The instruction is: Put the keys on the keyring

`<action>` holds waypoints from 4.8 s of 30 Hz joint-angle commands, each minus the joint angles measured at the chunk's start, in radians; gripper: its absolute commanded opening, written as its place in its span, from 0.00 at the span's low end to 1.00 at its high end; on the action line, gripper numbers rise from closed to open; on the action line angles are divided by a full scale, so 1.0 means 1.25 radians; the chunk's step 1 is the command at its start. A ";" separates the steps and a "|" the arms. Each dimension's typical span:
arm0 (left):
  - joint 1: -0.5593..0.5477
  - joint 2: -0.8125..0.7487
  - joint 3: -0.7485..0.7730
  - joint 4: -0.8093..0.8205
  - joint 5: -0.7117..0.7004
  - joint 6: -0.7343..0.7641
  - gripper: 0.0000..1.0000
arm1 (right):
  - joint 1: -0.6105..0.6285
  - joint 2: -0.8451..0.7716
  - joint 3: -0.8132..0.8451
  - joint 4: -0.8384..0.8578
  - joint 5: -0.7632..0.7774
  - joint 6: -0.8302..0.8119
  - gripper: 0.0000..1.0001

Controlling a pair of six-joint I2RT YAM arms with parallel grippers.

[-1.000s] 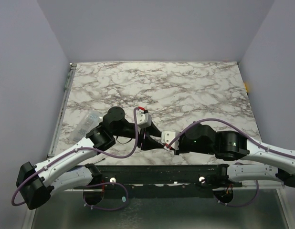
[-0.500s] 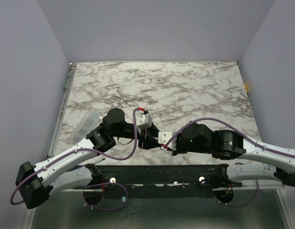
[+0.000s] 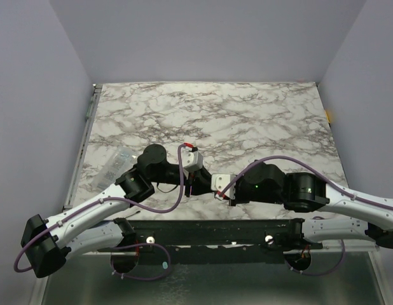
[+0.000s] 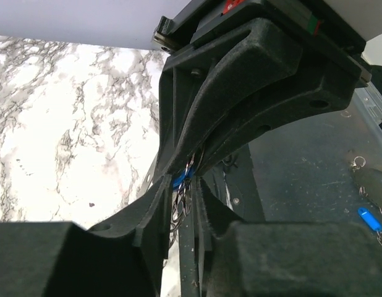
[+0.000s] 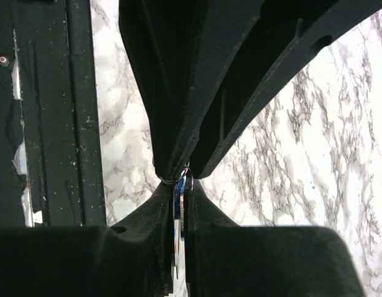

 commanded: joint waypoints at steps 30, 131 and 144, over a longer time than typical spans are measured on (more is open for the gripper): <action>0.008 -0.053 -0.008 0.089 -0.158 -0.080 0.00 | 0.006 -0.151 -0.213 0.459 0.110 0.048 0.01; 0.046 0.021 -0.013 0.151 0.068 -0.130 0.00 | 0.006 -0.077 -0.053 0.120 0.008 -0.020 0.01; 0.060 -0.037 -0.011 0.243 -0.091 -0.227 0.00 | 0.006 -0.193 -0.191 0.403 0.114 0.030 0.01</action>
